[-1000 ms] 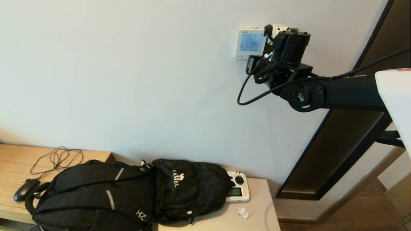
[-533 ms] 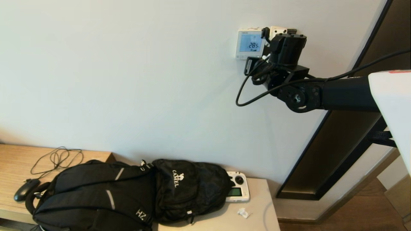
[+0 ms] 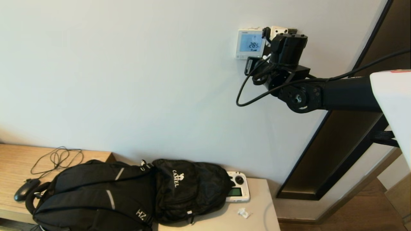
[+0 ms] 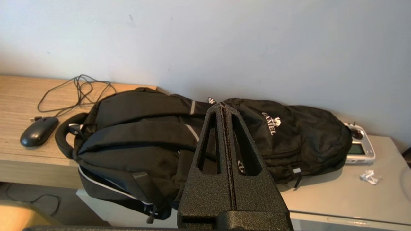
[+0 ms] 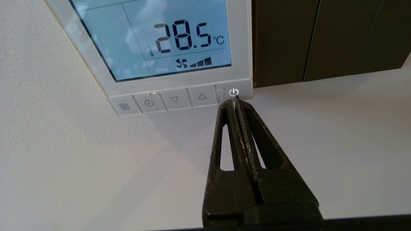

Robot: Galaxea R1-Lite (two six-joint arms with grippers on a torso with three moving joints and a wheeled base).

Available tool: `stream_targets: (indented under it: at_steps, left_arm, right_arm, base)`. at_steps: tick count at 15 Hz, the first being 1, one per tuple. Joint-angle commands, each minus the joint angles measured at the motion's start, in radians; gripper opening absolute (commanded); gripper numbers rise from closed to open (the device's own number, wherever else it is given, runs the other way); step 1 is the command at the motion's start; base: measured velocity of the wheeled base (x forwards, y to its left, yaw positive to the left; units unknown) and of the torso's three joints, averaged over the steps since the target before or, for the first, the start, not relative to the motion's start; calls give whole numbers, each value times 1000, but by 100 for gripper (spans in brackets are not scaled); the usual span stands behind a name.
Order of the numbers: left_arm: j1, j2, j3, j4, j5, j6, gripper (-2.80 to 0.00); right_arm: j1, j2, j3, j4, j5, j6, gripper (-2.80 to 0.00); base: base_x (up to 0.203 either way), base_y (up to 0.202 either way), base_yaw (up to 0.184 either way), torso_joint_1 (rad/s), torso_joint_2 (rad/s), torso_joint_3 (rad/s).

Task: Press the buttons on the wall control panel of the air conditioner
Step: Turn off the central air conditioner

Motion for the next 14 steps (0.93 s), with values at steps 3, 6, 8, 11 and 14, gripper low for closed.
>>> stream_targets:
  at_steps: [3, 6, 8, 11, 14]
  left_arm:
    - [1, 0, 0, -1, 0, 0, -280]
    - [0, 0, 0, -1, 0, 0, -280]
    - [-1, 0, 0, -1, 1, 0, -280]
    - [-1, 0, 0, -1, 0, 0, -280]
    - [-1, 0, 0, -1, 1, 0, -280]
  right_arm:
    - [5, -33, 20, -5, -2, 2, -280]
    - [6, -40, 30, -5, -2, 1, -280]
    - [5, -31, 23, -3, -1, 1, -280]
    - [-6, -16, 7, 3, 24, 4, -280]
    - [-7, 4, -10, 4, 24, 4, -280]
  base:
    - [0, 0, 0, 0, 0, 0]
    - [0, 0, 0, 0, 0, 0]
    - [0, 0, 0, 0, 0, 0]
    - [0, 0, 0, 0, 0, 0]
    - [0, 0, 0, 0, 0, 0]
